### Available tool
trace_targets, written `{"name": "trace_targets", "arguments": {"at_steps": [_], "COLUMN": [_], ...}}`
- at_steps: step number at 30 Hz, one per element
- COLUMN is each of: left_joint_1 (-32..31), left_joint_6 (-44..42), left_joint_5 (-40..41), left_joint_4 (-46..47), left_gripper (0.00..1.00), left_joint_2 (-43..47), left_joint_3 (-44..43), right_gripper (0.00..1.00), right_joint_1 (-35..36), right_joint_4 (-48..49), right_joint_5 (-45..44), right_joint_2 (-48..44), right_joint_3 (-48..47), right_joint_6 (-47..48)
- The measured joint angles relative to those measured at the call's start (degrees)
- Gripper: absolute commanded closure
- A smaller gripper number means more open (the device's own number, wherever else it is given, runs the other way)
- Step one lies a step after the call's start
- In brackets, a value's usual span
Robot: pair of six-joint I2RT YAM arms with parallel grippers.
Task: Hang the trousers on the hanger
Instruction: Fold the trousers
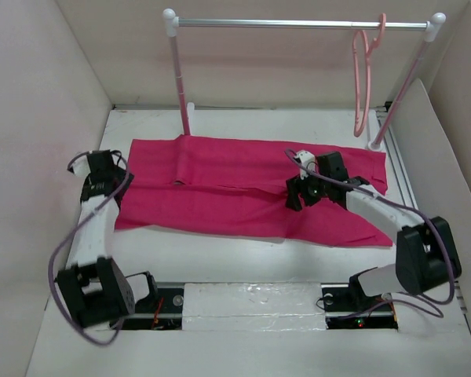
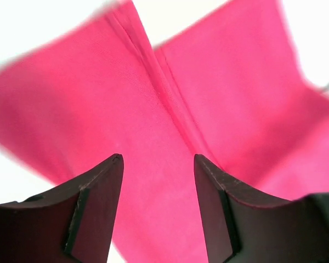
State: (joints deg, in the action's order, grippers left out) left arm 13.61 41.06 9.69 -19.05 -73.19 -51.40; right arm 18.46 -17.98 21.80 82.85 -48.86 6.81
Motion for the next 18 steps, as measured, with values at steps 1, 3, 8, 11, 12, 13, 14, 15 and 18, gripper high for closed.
{"name": "trace_targets", "arguments": {"at_steps": [1,3,8,11,12,13,14,15,18], "left_joint_1": [0.5,2.3,8.3,20.3,24.8,29.1,32.0,33.9,34.9], "left_joint_6": [0.1,0.8,5.2,6.1,6.0,5.9,5.6,5.2,3.8], "left_joint_5": [0.7,2.1,1.9,-3.7,-5.1,-6.6,-7.4,-8.0,-9.7], "left_joint_4": [0.0,-0.4,-4.8,-3.7,-2.9,-2.2,-1.9,-1.9,-0.5], "left_gripper": [0.51,0.57,0.6,0.55,0.54,0.54,0.51,0.5,0.46], "left_joint_2": [4.7,13.1,19.7,13.9,11.7,9.7,8.2,6.6,4.1], "left_joint_3": [1.5,5.4,13.7,16.1,17.1,18.0,18.7,19.1,19.1], "right_gripper": [0.25,0.26,0.99,1.0,1.0,0.86,0.77,0.71,0.58], "right_joint_1": [0.7,2.1,4.0,4.3,4.5,4.5,4.6,4.6,4.8], "right_joint_4": [-0.3,-0.8,-2.5,-4.4,-4.8,-5.3,-5.7,-5.9,-6.4], "right_joint_5": [0.0,0.0,0.3,0.7,0.7,0.9,1.2,1.2,1.8], "right_joint_2": [-2.3,-6.1,-10.3,-10.6,-10.8,-11.0,-11.5,-11.9,-13.0], "right_joint_3": [0.2,0.5,1.0,1.1,1.1,1.2,1.4,1.6,2.7], "right_joint_6": [0.0,-0.2,0.7,1.4,1.7,2.1,2.4,2.6,3.3]}}
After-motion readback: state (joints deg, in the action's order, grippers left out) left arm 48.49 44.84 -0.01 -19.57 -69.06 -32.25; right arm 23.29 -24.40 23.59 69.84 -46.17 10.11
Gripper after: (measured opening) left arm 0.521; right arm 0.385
